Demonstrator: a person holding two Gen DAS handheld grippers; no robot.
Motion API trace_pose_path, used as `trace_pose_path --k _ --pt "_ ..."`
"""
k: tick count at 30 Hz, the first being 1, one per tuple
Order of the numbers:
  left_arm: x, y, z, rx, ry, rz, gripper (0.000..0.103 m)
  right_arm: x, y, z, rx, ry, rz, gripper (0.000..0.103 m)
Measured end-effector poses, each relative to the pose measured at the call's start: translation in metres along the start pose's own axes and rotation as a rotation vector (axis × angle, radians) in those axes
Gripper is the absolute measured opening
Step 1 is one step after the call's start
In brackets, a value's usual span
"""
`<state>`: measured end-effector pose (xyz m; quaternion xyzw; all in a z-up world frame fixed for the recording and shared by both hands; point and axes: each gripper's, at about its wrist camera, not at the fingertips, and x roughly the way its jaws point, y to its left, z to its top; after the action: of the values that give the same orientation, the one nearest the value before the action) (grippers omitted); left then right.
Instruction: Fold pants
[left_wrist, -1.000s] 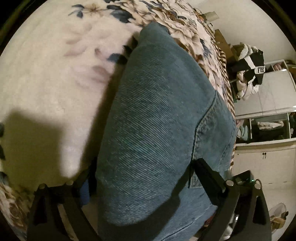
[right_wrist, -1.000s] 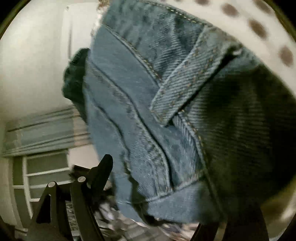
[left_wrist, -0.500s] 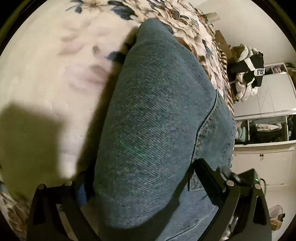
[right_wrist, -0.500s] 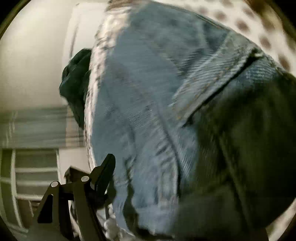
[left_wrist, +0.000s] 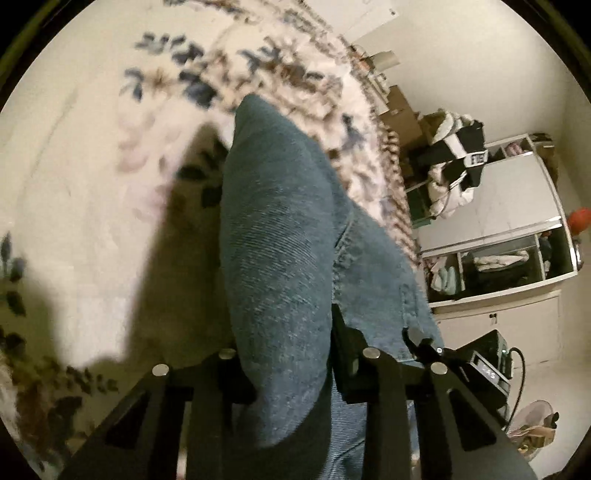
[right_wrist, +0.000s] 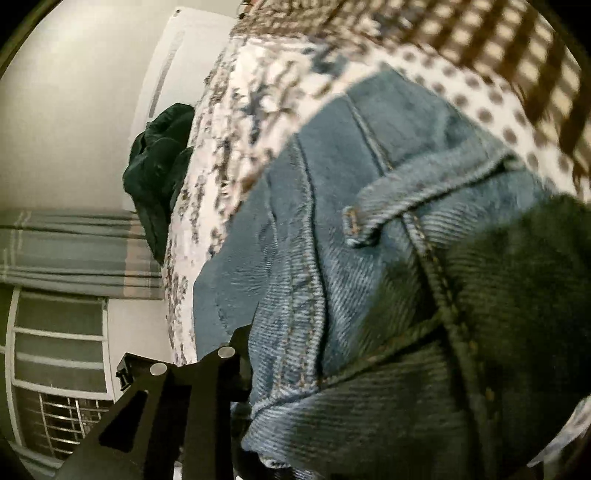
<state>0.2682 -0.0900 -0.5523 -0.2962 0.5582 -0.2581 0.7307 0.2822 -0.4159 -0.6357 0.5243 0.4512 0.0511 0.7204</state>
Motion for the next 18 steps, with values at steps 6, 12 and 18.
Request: trace_pose_path --k 6,12,18 --pt "-0.043 -0.034 0.020 0.028 -0.052 -0.029 0.025 -0.043 0.026 -0.001 -0.052 0.015 0.043 0.028" --pt "-0.077 -0.058 0.073 0.059 -0.118 -0.084 0.025 -0.069 0.086 0.007 -0.111 -0.028 0.100 0.028" --pt "-0.096 -0.037 0.164 0.087 -0.174 -0.119 0.025 -0.017 0.162 0.036 -0.165 -0.066 0.141 0.028"
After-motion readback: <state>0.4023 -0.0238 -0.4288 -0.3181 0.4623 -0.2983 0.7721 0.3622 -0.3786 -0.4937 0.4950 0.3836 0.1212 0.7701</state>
